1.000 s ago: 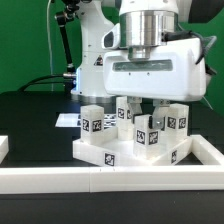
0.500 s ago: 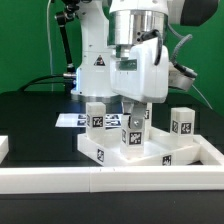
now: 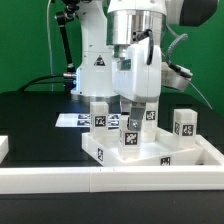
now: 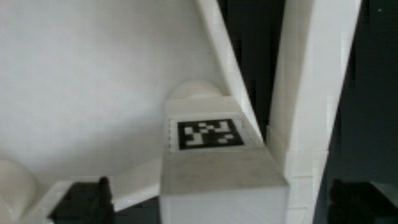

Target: Assemble square table

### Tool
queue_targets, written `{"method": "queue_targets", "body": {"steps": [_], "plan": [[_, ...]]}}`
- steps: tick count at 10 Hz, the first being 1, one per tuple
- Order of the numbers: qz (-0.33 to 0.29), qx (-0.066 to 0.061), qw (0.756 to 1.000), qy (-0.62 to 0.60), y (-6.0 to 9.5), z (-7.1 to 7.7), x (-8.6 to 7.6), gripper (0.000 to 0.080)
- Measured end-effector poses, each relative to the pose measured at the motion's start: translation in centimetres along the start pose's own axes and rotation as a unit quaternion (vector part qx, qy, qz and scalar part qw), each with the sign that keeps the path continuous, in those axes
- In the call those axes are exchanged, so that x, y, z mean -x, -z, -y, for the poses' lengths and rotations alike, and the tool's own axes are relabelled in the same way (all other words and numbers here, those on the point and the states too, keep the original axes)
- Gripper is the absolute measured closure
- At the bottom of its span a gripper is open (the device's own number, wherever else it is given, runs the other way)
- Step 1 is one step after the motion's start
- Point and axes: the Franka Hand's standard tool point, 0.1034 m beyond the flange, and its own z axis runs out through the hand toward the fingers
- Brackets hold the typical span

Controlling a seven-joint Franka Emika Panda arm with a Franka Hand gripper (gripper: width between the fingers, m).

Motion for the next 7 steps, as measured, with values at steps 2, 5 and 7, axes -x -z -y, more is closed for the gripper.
{"method": "queue_targets", "body": {"steps": [2,5,7], "plan": [[0.008,-0.007,1.0,0.013,1.4,0.5,1.0,0.0152],[0.014,-0.017,1.0,0.015,2.4,1.0,1.6,0.0151],[0.013,-0.016,1.0,0.015,2.3,1.0,1.7,0.0151]]}}
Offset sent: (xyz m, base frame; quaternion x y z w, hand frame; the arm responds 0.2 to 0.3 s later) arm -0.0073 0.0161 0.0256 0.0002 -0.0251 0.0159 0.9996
